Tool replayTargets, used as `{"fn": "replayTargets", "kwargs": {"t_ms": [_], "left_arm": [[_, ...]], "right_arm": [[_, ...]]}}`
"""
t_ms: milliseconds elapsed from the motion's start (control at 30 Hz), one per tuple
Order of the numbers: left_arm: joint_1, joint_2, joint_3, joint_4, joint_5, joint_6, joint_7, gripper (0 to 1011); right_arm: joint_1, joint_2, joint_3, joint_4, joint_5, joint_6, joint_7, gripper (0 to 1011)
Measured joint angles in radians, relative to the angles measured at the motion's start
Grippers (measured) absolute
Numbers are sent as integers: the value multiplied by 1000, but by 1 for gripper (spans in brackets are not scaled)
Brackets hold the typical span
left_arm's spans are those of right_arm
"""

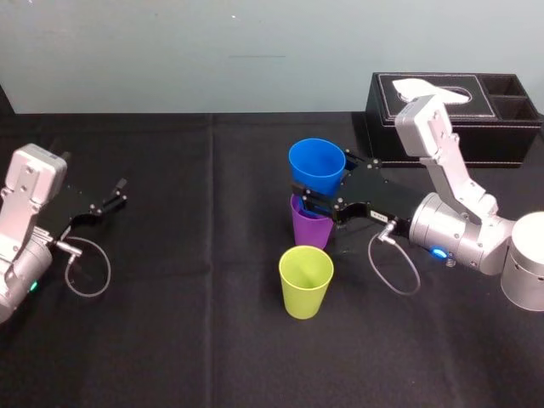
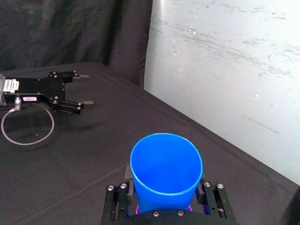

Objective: Stack the three plastic cups sequentially using one hand.

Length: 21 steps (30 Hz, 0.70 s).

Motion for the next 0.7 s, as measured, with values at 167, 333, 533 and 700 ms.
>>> {"fn": "replayTargets", "kwargs": {"t_ms": [167,333,533,700], "left_arm": [[0,0,0,0,0,0,0,1011],[0,0,0,0,0,0,0,1011],[0,0,0,0,0,0,0,1011],[0,0,0,0,0,0,0,1011]], "right_arm": [[7,-4,-5,16,-5,-3,3,723],[14,-11,-9,36,-10,-7,5,723],[19,-16,-11,56,-11,-10,9,723],[18,-19,-9,65,-2,-9,17,723]]}}
